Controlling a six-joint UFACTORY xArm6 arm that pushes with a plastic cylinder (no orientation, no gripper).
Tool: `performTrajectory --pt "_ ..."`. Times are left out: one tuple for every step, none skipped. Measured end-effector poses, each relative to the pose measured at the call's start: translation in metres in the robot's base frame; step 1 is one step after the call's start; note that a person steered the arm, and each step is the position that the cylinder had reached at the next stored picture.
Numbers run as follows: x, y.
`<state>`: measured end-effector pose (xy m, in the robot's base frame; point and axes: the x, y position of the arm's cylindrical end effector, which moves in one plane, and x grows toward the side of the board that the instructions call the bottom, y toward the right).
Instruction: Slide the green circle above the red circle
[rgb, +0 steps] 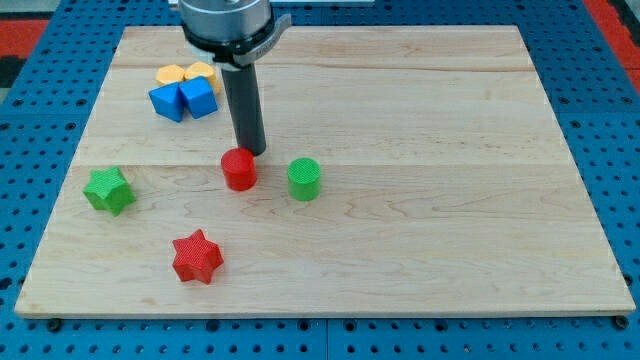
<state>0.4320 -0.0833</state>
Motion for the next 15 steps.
performTrajectory --pt "0.027 -0.001" --pt "0.055 -0.004" --pt "0.083 -0.011" --pt "0.089 0.011" --pt "0.093 0.057" --pt "0.094 0.131" --pt "0.036 0.133" --pt "0.032 0.093" --pt "0.032 0.060" --pt "0.030 0.049" --pt "0.033 0.048" --pt "0.033 0.047" --pt "0.033 0.041" --pt "0.033 0.022" --pt "0.040 -0.005"
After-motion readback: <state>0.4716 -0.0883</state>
